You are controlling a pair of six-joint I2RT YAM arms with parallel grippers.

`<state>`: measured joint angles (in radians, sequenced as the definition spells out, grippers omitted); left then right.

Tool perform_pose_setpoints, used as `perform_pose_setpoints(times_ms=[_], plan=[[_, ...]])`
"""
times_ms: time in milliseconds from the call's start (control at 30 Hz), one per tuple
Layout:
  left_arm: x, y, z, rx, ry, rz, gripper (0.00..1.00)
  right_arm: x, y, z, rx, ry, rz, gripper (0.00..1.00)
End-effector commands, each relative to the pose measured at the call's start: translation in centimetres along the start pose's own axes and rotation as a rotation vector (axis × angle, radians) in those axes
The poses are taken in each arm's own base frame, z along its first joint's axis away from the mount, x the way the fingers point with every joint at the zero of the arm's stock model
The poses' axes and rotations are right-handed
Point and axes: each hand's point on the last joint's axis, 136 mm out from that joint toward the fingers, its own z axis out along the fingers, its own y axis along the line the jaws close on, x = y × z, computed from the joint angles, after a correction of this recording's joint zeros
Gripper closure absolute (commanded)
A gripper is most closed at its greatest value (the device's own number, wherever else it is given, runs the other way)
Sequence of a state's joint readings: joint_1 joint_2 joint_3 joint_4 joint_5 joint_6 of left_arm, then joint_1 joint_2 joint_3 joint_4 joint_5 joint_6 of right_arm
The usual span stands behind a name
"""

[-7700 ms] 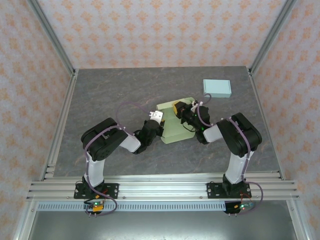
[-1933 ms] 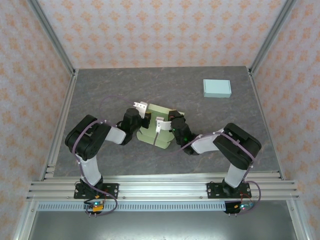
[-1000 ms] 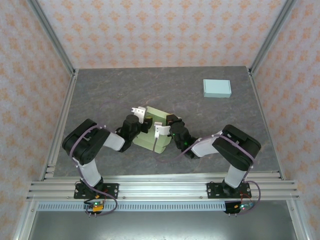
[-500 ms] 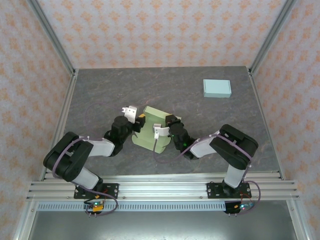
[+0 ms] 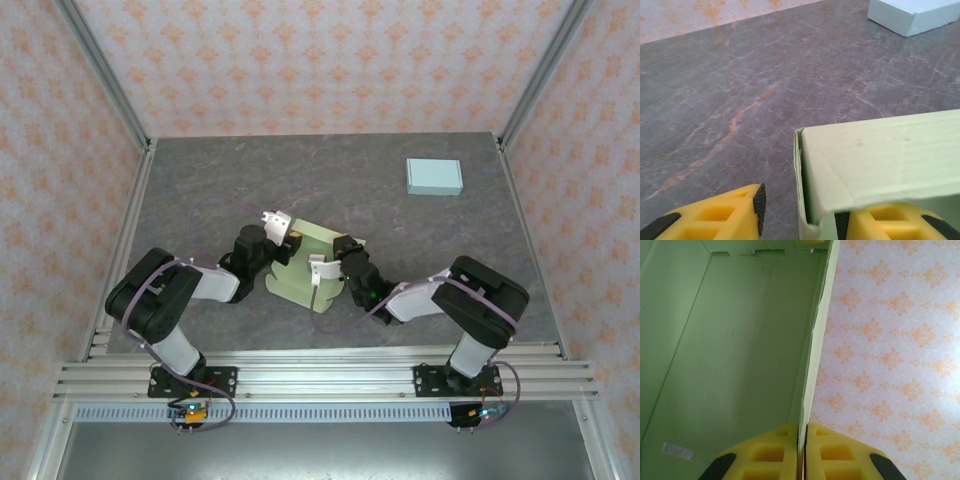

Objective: Fold the paper box

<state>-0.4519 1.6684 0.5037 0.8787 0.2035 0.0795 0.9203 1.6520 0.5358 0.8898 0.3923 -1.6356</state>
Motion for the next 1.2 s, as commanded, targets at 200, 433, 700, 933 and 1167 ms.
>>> perform_pose_setpoints(times_ms=[200,433,700,933,1167], plan=[[2.3,-1.1,-0.3,0.049,-0.046,-0.078,0.57,1.6,4.4,-1.5,-0.124,0.030,-0.035,0.90],[1.1,-1.5,1.0,0.006,-0.063,-0.025,0.62,1.1,4.0,-1.7,-0.138,0.000,-0.031,0.90],[1.1,-2.1,2.7,-0.017,-0.058,-0.021,0.88,-0.1,3.3,-1.4,-0.123,-0.025,-0.018,0.90],[1.2,-1.5,3.0,-0.086,-0.041,-0.024,0.99,-1.5,3.1,-1.4,-0.104,-0.040,-0.004,0.90],[0.5,-2.7,2.9,-0.053,-0.075,-0.078,0.91,-3.4,3.3,-1.1,-0.081,-0.047,-0.004,0.88]])
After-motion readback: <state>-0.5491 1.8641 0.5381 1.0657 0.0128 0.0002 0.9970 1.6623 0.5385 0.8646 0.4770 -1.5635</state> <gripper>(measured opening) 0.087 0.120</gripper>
